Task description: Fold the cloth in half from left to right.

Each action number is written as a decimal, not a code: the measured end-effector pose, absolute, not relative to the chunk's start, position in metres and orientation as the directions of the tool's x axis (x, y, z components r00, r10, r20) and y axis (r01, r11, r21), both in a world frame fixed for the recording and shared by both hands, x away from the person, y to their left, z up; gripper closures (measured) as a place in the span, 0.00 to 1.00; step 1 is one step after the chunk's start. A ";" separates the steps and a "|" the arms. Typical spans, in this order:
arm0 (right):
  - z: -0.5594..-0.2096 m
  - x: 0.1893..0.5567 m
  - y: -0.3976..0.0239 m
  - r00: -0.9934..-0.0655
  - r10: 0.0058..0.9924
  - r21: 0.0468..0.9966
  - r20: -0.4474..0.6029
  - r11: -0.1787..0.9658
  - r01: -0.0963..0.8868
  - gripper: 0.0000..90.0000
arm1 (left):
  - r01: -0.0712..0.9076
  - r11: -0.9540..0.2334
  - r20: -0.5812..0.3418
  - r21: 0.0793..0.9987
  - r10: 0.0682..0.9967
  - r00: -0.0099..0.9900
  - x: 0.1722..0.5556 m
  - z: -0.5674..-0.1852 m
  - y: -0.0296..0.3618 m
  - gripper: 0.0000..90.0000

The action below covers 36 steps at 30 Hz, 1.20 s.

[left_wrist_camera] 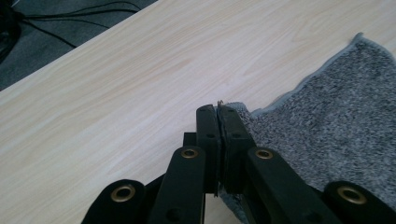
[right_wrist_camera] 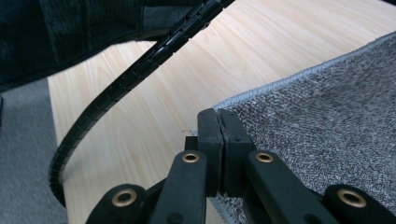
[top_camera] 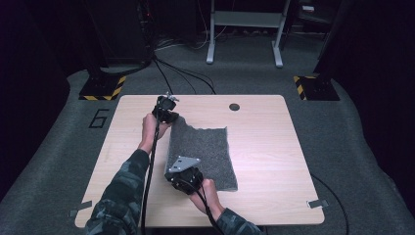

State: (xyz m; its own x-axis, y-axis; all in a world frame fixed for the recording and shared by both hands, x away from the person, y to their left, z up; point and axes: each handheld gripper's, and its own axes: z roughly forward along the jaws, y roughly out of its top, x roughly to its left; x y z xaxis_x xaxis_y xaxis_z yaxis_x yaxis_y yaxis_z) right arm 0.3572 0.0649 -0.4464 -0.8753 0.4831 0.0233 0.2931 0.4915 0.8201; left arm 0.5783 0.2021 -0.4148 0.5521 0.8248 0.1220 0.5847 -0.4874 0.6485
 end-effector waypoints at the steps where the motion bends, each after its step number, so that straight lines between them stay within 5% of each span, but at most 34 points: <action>1: -0.446 0.357 0.065 -0.875 0.483 0.820 0.023 0.492 0.293 0.99 | 0.585 -0.487 0.122 0.648 0.825 0.552 0.578 -0.415 0.202 0.98; 14: -0.430 0.350 0.044 -0.852 0.523 0.864 0.039 0.411 0.291 0.99 | 0.569 -0.504 0.139 0.649 0.815 0.563 0.580 -0.393 0.185 0.98; 36: -0.463 0.346 -0.031 -0.756 0.651 0.826 0.073 0.385 0.411 0.98 | 0.567 -0.527 0.110 0.634 0.786 0.608 0.590 -0.422 0.116 0.97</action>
State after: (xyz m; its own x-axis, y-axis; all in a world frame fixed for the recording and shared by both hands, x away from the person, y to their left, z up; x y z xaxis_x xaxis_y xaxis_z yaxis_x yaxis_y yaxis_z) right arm 0.3457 -0.0310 -0.4635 -0.7557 0.6508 0.0733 0.4113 0.3846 0.8264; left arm 0.5903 0.1165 -0.4216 0.6082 0.7862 0.1095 0.5667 -0.5267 0.6336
